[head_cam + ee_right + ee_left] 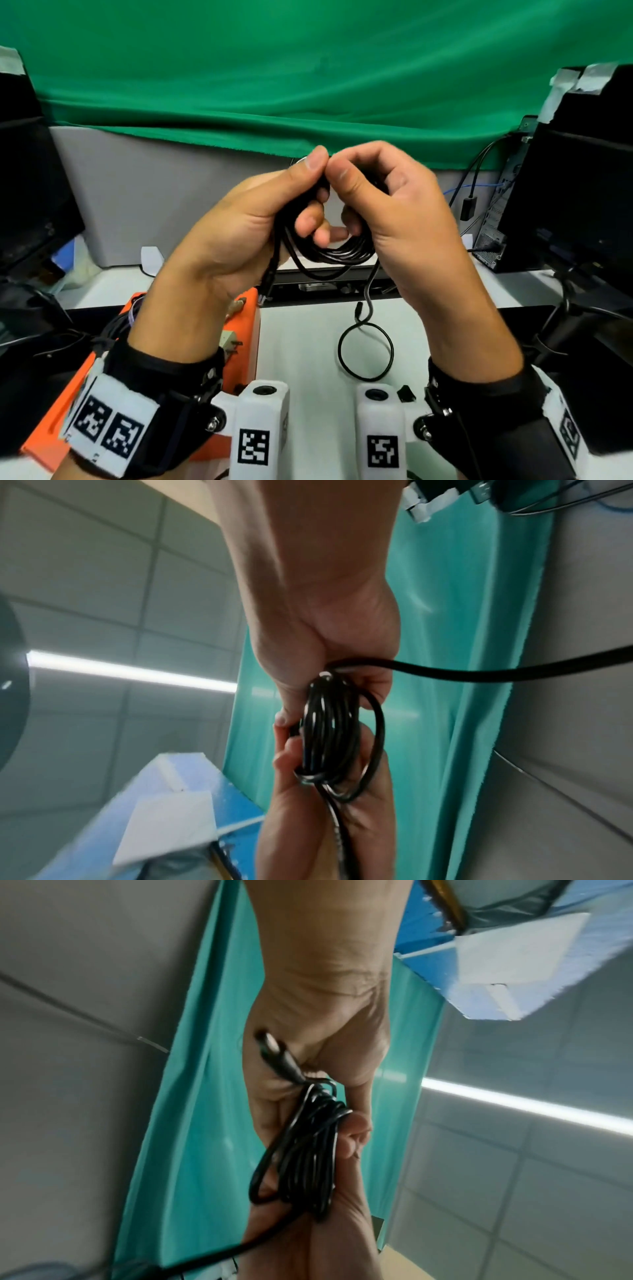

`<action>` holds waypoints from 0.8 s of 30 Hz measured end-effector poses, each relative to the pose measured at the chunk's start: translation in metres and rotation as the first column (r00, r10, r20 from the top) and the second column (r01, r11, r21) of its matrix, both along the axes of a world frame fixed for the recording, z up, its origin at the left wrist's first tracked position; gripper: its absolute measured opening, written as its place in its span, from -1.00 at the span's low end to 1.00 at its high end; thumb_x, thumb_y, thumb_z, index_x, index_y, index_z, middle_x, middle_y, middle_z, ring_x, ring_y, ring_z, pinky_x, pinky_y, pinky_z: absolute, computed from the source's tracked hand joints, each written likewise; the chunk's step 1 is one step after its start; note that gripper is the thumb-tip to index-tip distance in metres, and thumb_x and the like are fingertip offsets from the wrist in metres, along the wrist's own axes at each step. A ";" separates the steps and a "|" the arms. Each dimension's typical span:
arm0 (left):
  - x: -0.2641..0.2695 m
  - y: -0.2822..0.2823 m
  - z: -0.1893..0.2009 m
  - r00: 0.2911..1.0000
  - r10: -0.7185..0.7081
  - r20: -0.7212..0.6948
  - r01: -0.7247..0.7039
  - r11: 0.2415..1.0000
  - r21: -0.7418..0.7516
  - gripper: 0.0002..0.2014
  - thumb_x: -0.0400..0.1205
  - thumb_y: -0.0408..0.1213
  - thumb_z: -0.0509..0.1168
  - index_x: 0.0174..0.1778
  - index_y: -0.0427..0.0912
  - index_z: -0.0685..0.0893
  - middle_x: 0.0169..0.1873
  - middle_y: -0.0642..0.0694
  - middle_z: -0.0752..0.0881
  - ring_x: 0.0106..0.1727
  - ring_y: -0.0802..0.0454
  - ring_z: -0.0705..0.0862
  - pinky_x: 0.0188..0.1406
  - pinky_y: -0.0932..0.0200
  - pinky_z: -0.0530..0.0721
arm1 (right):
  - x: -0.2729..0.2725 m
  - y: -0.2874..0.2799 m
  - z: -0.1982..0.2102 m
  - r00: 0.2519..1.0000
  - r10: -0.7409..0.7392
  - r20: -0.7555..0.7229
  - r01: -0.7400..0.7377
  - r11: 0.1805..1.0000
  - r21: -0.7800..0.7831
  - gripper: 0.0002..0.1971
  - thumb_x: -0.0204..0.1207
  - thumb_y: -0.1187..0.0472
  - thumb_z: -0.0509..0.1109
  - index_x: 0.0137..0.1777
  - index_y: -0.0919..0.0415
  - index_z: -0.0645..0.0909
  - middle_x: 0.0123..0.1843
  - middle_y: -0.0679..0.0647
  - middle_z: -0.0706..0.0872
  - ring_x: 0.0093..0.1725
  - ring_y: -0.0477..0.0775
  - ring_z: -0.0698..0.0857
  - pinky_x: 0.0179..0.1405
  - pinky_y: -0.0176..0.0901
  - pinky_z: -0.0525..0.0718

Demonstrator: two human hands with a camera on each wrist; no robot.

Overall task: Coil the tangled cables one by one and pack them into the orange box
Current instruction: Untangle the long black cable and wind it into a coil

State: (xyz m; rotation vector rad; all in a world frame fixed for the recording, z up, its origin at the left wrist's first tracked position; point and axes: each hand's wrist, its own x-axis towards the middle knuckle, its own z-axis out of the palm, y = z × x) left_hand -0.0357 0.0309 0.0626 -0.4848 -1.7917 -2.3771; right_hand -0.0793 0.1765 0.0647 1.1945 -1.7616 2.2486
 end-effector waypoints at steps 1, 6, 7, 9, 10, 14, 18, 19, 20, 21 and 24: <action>0.002 -0.002 0.001 1.000 -0.002 -0.016 0.001 1.000 -0.022 -0.69 0.67 -0.02 0.26 -0.30 -0.08 0.73 -0.62 0.01 0.48 -0.49 0.03 0.59 -0.27 0.20 0.71 | 0.002 -0.001 0.000 0.999 -0.006 -0.035 0.006 1.000 -0.002 -0.86 0.67 0.29 0.41 0.13 0.35 0.58 -0.32 0.08 0.74 -0.55 -0.11 0.58 -0.55 -0.38 0.52; 0.009 -0.013 0.002 0.990 -0.140 0.034 0.143 0.979 -0.148 -0.35 0.63 0.28 0.11 -0.45 -0.21 0.72 -0.72 -0.10 0.57 -0.56 -0.14 0.66 -0.25 0.04 0.75 | 0.006 -0.004 -0.003 0.975 0.123 -0.184 -0.107 0.990 0.092 -0.81 0.69 0.06 0.38 0.18 0.09 0.49 -0.36 0.05 0.72 -0.44 0.27 0.81 -0.43 0.00 0.63; 0.010 -0.012 0.000 0.986 -0.161 0.037 0.166 0.966 -0.197 -0.34 0.62 0.32 0.13 -0.45 -0.20 0.72 -0.73 -0.10 0.58 -0.56 -0.13 0.68 -0.23 0.03 0.72 | 0.008 -0.004 -0.002 0.972 0.115 -0.203 -0.095 0.990 0.108 -0.75 0.65 -0.09 0.35 0.15 0.04 0.51 -0.36 0.01 0.72 -0.35 0.26 0.84 -0.39 0.03 0.68; 0.012 -0.006 -0.002 0.983 -0.182 0.013 0.179 0.951 -0.253 -0.48 0.61 0.24 0.29 -0.43 -0.13 0.71 -0.73 -0.06 0.59 -0.55 -0.07 0.69 -0.06 -0.03 0.70 | 0.007 -0.003 -0.002 0.976 0.101 -0.193 -0.087 0.993 0.081 -0.57 0.53 -0.28 0.24 0.09 0.09 0.52 -0.40 0.04 0.68 -0.40 0.27 0.81 -0.51 -0.01 0.65; 0.012 -0.003 -0.003 0.984 -0.181 -0.001 0.175 0.955 -0.240 -0.56 0.63 0.14 0.34 -0.44 -0.09 0.68 -0.74 -0.02 0.56 -0.57 -0.02 0.66 -0.01 0.00 0.73 | 0.005 -0.003 -0.002 0.979 0.061 -0.192 -0.052 0.997 0.051 -0.50 0.52 -0.32 0.20 0.07 0.14 0.51 -0.43 0.13 0.64 -0.49 0.34 0.72 -0.60 -0.03 0.55; 0.003 0.007 -0.004 0.976 -0.215 -0.026 0.214 0.977 -0.017 -0.63 0.67 -0.01 0.28 -0.44 -0.05 0.59 -0.78 0.12 0.43 -0.67 0.15 0.49 -0.05 0.13 0.77 | -0.006 -0.005 -0.003 0.963 -0.216 -0.160 0.205 0.975 -0.084 -0.53 0.75 -0.22 0.03 -0.12 0.12 0.54 -0.41 0.41 0.57 -0.55 0.24 0.50 -0.59 -0.11 0.45; 0.001 0.001 0.007 0.969 -0.189 -0.156 0.230 0.921 0.316 -0.61 0.76 0.02 0.18 -0.33 -0.10 0.61 -0.69 0.12 0.51 -0.55 0.19 0.56 0.13 0.15 0.72 | -0.021 -0.003 -0.012 0.951 -0.273 -0.144 0.289 0.951 0.108 -0.60 0.80 -0.12 0.03 -0.07 0.15 0.49 -0.37 0.25 0.66 -0.53 0.09 0.62 -0.51 -0.08 0.53; 0.000 -0.001 0.010 0.977 -0.104 -0.185 0.168 0.911 0.377 -0.60 0.79 -0.01 0.10 -0.29 -0.11 0.60 -0.66 0.11 0.53 -0.51 0.19 0.57 0.16 0.14 0.70 | -0.023 -0.005 -0.015 0.957 -0.243 -0.158 0.273 0.939 0.209 -0.64 0.81 -0.11 0.03 -0.02 0.12 0.47 -0.36 0.22 0.69 -0.58 0.10 0.61 -0.52 -0.11 0.50; 0.000 -0.002 0.012 0.977 -0.006 -0.214 0.098 0.902 0.421 -0.61 0.81 -0.03 0.05 -0.24 -0.12 0.59 -0.62 0.10 0.54 -0.48 0.18 0.58 0.16 0.14 0.69 | -0.023 -0.007 -0.017 0.962 -0.210 -0.174 0.257 0.913 0.318 -0.69 0.82 -0.09 0.02 0.03 0.08 0.46 -0.35 0.19 0.71 -0.59 0.10 0.61 -0.51 -0.12 0.50; -0.001 -0.002 0.012 0.965 0.104 -0.242 0.015 0.896 0.444 -0.62 0.84 -0.07 0.03 -0.19 -0.14 0.57 -0.58 0.10 0.56 -0.46 0.16 0.58 0.14 0.14 0.68 | -0.022 -0.010 -0.020 0.961 -0.183 -0.207 0.256 0.871 0.419 -0.73 0.83 -0.08 0.02 0.07 0.03 0.46 -0.32 0.17 0.72 -0.57 0.07 0.61 -0.47 -0.10 0.53; -0.005 -0.005 0.007 0.811 0.453 -0.371 -0.375 0.888 0.265 -0.72 0.85 -0.22 0.09 -0.13 -0.18 0.57 -0.50 0.09 0.58 -0.41 0.09 0.58 -0.01 0.12 0.66 | -0.014 -0.019 -0.028 0.947 -0.061 -0.316 0.257 0.734 0.628 -0.81 0.80 -0.08 0.08 0.23 -0.09 0.46 -0.31 0.06 0.68 -0.41 0.04 0.68 -0.31 0.04 0.64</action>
